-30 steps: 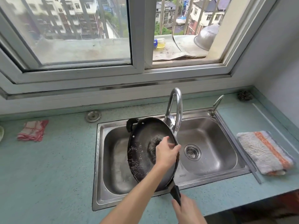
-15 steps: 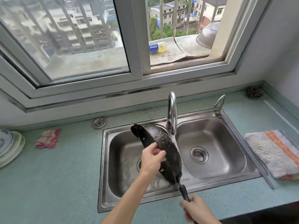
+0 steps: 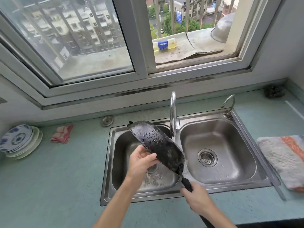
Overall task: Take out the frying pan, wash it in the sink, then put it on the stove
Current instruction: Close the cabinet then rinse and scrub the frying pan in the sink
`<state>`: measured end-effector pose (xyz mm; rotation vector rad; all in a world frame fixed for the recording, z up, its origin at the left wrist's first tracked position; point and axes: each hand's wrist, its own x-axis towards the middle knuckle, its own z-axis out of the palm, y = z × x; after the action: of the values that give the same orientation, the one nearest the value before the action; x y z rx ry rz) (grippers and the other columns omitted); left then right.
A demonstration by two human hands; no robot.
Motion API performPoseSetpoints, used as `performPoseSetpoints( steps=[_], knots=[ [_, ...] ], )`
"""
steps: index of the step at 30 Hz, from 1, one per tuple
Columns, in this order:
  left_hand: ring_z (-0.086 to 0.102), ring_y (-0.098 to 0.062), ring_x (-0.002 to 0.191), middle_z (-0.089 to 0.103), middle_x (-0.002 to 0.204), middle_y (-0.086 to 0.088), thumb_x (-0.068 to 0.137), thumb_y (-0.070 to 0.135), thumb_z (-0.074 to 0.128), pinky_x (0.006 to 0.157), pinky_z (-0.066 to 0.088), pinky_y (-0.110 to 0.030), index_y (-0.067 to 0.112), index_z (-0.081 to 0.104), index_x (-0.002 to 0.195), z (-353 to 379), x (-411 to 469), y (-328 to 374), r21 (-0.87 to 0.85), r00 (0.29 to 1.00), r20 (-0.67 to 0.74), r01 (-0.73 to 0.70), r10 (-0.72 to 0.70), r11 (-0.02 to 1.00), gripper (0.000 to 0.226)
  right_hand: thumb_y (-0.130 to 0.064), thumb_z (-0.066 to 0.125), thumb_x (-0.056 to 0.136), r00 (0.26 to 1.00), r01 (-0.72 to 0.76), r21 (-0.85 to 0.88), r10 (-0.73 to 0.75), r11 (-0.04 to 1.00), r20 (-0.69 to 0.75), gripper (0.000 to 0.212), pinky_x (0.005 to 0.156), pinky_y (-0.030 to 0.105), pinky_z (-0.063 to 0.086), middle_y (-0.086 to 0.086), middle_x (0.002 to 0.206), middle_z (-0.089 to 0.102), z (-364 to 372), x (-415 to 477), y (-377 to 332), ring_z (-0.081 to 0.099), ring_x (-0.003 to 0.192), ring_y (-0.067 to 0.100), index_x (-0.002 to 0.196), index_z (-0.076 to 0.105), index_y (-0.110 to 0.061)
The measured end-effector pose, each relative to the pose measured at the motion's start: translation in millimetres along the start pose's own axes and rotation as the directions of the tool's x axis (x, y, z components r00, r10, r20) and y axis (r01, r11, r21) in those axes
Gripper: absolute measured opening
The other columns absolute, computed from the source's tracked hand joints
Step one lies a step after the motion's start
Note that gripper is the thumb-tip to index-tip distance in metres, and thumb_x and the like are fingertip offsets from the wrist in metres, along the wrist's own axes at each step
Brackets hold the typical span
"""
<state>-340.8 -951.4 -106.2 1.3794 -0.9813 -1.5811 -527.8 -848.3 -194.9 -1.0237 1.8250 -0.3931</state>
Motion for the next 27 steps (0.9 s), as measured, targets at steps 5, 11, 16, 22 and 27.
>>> performPoseSetpoints(
  steps=[5,11,16,22,27],
  knots=[
    [0.073,-0.035,0.095,0.073,0.103,-0.021,0.101,0.014,0.053,0.085,0.059,-0.044,0.004,0.059,0.099,-11.8,-8.4,-9.2,-0.091,0.989,-0.124,0.073,-0.084,0.993,0.012,-0.024,0.058,0.082,0.987,0.154,-0.138,-0.16,0.978,-0.03,0.03,0.05,0.027,0.034,-0.003,0.053,0.045,-19.6,12.5,-6.2,0.041,0.051,0.014,0.06,0.039,-0.02],
    [0.07,-0.034,0.087,0.066,0.099,-0.022,0.103,0.012,0.046,0.08,0.061,-0.042,0.004,0.056,0.098,-18.5,-19.0,-32.9,-0.289,0.967,-0.193,0.105,-0.166,0.951,0.013,-0.037,0.055,0.088,0.968,0.247,-0.251,-0.249,0.936,0.021,0.023,0.064,0.039,0.045,0.0,0.07,0.062,-33.2,22.5,-1.0,0.057,0.071,0.027,0.071,0.044,-0.027],
    [0.075,-0.03,0.083,0.064,0.107,-0.025,0.104,0.011,0.043,0.082,0.058,-0.044,0.003,0.053,0.103,-27.8,-29.1,-61.4,-0.37,0.917,-0.263,0.191,-0.3,0.909,0.013,-0.035,0.053,0.09,0.948,0.307,-0.382,-0.314,0.872,0.046,0.016,0.056,0.037,0.04,0.009,0.08,0.065,-29.2,30.1,2.2,0.058,0.072,0.031,0.087,0.045,-0.022],
    [0.071,-0.034,0.088,0.06,0.09,-0.015,0.103,0.009,0.045,0.075,0.061,-0.043,-0.002,0.025,0.15,-36.0,-32.5,-81.7,-0.435,0.809,-0.374,0.278,-0.453,0.856,0.052,-0.032,0.056,0.092,0.923,0.366,-0.462,-0.377,0.807,0.074,0.021,0.047,0.025,0.032,0.003,0.078,0.061,-21.4,37.0,8.2,0.052,0.064,0.023,0.104,0.05,-0.017],
    [0.064,-0.036,0.091,0.058,0.092,-0.018,0.103,0.004,0.042,0.098,0.048,-0.049,-0.003,0.036,0.139,-35.1,-36.9,-85.8,-0.484,0.799,-0.309,0.335,-0.516,0.808,0.037,-0.032,0.052,0.092,0.905,0.398,-0.562,-0.41,0.725,0.113,0.016,0.06,0.035,0.037,0.009,0.094,0.07,-29.6,44.4,8.6,0.066,0.083,0.031,0.092,0.043,-0.019]
  ],
)
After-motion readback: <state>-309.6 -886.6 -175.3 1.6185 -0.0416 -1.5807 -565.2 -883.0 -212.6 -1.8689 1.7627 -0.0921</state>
